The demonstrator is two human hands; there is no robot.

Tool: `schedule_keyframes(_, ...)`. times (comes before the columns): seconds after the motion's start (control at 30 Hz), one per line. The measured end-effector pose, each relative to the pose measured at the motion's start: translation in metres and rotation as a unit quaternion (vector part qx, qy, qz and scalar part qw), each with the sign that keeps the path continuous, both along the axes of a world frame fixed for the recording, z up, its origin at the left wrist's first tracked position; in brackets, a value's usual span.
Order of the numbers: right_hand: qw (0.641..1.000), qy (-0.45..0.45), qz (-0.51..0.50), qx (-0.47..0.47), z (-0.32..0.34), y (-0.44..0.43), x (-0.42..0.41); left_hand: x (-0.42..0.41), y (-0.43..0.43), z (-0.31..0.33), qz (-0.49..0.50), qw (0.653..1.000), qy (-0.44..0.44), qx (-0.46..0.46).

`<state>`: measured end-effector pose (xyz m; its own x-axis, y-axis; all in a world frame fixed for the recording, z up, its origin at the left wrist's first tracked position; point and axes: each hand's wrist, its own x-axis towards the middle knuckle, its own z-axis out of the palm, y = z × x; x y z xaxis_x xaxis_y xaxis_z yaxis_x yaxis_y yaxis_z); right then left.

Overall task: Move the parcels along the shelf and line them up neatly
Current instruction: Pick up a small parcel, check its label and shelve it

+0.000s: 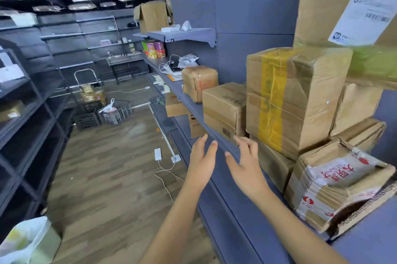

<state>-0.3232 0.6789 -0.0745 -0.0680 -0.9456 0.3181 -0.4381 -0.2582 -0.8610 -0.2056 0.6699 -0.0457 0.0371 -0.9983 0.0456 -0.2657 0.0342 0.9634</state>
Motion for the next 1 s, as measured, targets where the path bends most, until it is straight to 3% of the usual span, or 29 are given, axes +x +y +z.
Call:
schedule_keyframes(0.2,0.999,0.009,-0.028,0.033,-0.006,-0.040,0.004,0.006,-0.063,-0.009,-0.045,0.999,0.014,0.016)
schedule_keyframes(0.4,0.991,0.017,-0.126,0.042,-0.010,-0.082,0.016,0.012,-0.130,-0.015,-0.160,0.987,-0.002,0.027)
schedule_keyframes(0.77,0.945,0.047,-0.309,0.094,-0.018,-0.096,0.069,0.051,-0.194,-0.022,-0.400,0.915,-0.036,0.042)
schedule_keyframes(1.0,0.909,0.055,-0.398,0.108,-0.006,-0.068,0.090,0.048,-0.185,-0.016,-0.481,0.875,-0.022,0.046)
